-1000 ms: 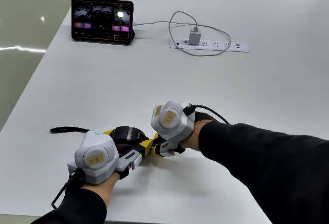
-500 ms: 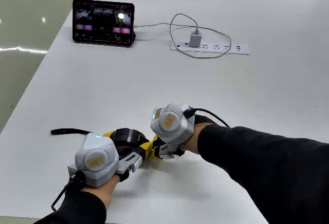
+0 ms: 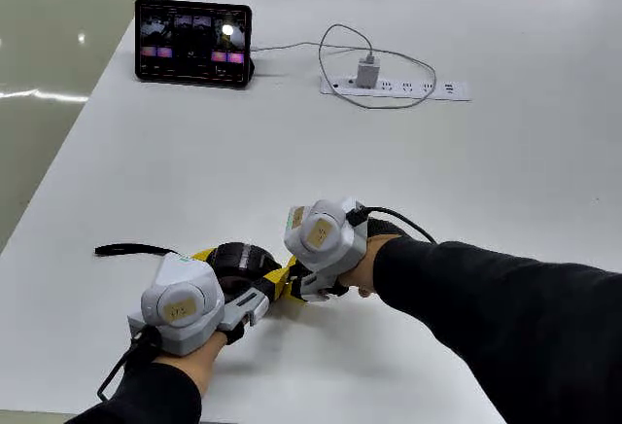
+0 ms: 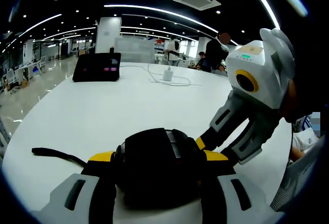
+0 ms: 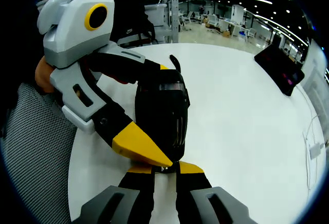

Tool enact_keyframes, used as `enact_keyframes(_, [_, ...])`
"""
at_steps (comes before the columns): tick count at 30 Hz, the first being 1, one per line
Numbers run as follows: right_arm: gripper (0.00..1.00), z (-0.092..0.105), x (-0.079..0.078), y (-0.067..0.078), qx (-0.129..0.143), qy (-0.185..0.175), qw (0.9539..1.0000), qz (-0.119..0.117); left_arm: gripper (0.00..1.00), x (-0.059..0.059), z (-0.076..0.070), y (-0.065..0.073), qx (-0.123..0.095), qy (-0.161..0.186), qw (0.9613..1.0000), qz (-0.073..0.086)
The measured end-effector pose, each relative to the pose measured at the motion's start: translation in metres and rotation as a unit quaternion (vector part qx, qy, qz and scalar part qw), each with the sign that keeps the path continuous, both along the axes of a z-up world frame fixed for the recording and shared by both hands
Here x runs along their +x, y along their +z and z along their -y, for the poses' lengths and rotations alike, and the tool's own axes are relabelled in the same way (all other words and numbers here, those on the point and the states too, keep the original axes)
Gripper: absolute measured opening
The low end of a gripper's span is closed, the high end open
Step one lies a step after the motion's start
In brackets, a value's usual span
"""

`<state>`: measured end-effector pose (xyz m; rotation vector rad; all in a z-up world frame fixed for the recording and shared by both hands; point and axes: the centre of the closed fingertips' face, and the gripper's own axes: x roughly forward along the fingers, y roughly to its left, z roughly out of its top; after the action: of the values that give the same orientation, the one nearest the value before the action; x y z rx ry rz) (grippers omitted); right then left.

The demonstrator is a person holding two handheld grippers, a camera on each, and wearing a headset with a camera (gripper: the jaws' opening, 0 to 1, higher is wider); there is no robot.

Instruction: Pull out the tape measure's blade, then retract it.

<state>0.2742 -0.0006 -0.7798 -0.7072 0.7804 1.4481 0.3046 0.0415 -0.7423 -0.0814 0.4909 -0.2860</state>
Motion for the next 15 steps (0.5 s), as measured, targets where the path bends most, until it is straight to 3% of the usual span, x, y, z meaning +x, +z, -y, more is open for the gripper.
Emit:
enact_keyframes(6, [0.12, 0.001, 0.0, 0.001, 0.003, 0.0, 0.9999, 0.013, 0.62, -0.001, 0.001, -0.001, 0.009, -0.017, 0.9997, -0.014])
enact_keyframes(7, [0.12, 0.003, 0.001, 0.001, 0.002, 0.0, 0.9999, 0.016, 0.62, -0.003, 0.001, -0.003, 0.019, -0.028, 0.9992, -0.019])
enact_keyframes(15, [0.11, 0.021, 0.001, 0.006, 0.012, -0.023, 0.9995, 0.016, 0.61, -0.009, 0.0, -0.005, 0.014, -0.042, 0.9982, -0.041])
